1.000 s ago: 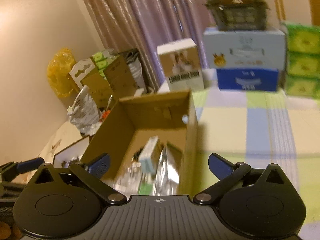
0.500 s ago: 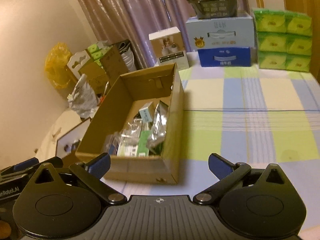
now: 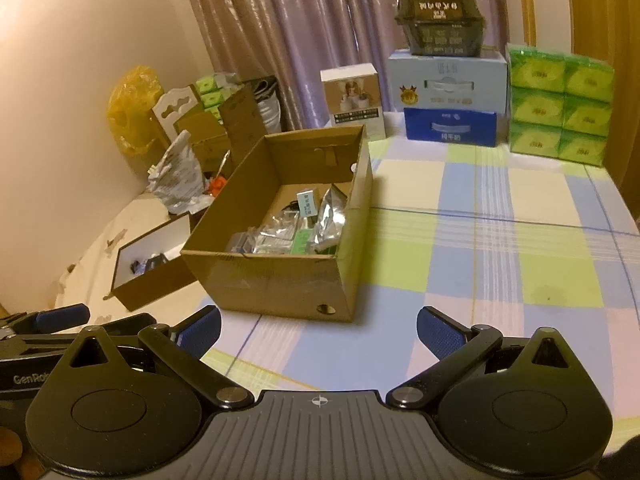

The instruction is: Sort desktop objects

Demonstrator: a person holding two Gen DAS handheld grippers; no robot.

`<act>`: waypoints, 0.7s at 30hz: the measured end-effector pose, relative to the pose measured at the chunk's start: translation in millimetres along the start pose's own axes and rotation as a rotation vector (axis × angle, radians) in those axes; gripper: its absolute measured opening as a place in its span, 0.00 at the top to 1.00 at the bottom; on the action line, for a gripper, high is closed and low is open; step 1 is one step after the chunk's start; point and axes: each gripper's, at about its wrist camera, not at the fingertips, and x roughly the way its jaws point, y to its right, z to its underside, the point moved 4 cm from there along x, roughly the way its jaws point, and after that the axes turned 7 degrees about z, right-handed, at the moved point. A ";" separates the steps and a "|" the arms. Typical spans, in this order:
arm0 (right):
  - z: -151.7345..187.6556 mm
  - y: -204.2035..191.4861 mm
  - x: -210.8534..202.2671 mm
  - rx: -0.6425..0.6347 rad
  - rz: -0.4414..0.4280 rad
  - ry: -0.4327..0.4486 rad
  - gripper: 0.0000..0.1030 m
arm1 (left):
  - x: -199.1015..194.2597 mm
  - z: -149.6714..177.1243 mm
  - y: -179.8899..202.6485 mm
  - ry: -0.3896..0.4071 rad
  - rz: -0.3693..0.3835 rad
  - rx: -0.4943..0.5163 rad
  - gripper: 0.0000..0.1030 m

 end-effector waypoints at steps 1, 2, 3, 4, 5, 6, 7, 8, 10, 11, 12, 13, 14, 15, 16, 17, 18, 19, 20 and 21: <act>2.7 -0.6 -3.4 -0.004 0.006 0.007 0.02 | -1.8 1.4 0.1 0.001 0.006 -0.004 0.01; 5.2 -1.1 -5.9 -0.006 0.008 0.013 0.02 | -3.4 3.1 0.2 0.002 0.007 -0.007 0.01; 7.6 -1.5 -8.7 -0.007 0.007 0.016 0.02 | -5.4 5.1 0.4 0.003 -0.002 -0.010 0.01; 10.8 -1.8 -11.2 -0.006 0.005 0.018 0.02 | -6.9 6.7 0.5 0.004 -0.015 -0.009 0.01; 13.8 -2.3 -13.3 -0.006 0.004 0.018 0.02 | -8.8 8.5 1.0 0.009 -0.031 -0.004 0.01; 16.5 -3.3 -14.9 -0.010 0.002 0.019 0.02 | -10.2 9.8 1.8 0.013 -0.038 -0.001 0.01; 18.9 -4.1 -16.4 -0.017 0.000 0.018 0.02 | -11.4 12.0 2.4 0.013 -0.036 -0.004 0.01; 21.6 -5.4 -17.4 -0.024 0.000 0.015 0.02 | -12.2 14.1 2.4 0.012 -0.030 -0.010 0.01; 26.4 -7.5 -18.7 -0.040 0.001 0.010 0.02 | -14.0 18.3 2.3 0.011 -0.015 -0.023 0.01; 28.3 -8.4 -19.0 -0.048 0.001 0.008 0.02 | -14.3 19.3 2.2 0.010 -0.013 -0.025 0.01; 30.8 -9.7 -19.1 -0.058 0.003 0.007 0.02 | -14.5 20.5 2.2 0.009 -0.015 -0.026 0.01; 32.4 -10.4 -18.9 -0.063 0.005 0.006 0.02 | -14.9 21.9 2.7 0.008 -0.018 -0.025 0.01; 33.1 -10.5 -18.1 -0.063 0.004 0.003 0.02 | -15.0 23.1 2.6 0.007 -0.021 -0.025 0.01; 33.5 -10.0 -17.3 -0.061 0.001 0.001 0.02 | -14.9 24.1 2.3 0.005 -0.026 -0.026 0.01; 34.1 -9.4 -16.8 -0.058 0.003 0.002 0.02 | -15.1 25.2 2.4 0.005 -0.030 -0.025 0.01; 33.9 -8.4 -16.3 -0.056 0.009 0.003 0.02 | -14.8 26.0 2.2 0.005 -0.032 -0.024 0.01; 33.9 -7.6 -15.7 -0.054 0.014 0.006 0.02 | -14.2 27.3 1.5 0.002 -0.035 -0.024 0.01; 34.3 -6.9 -15.1 -0.052 0.016 0.006 0.02 | -13.3 28.0 1.1 -0.001 -0.036 -0.025 0.01; 33.9 -5.8 -14.6 -0.052 0.017 0.004 0.02 | -12.2 28.6 0.6 -0.004 -0.033 -0.025 0.01; 33.8 -5.1 -13.9 -0.051 0.020 0.003 0.02 | -10.8 28.8 0.9 -0.009 -0.030 -0.025 0.01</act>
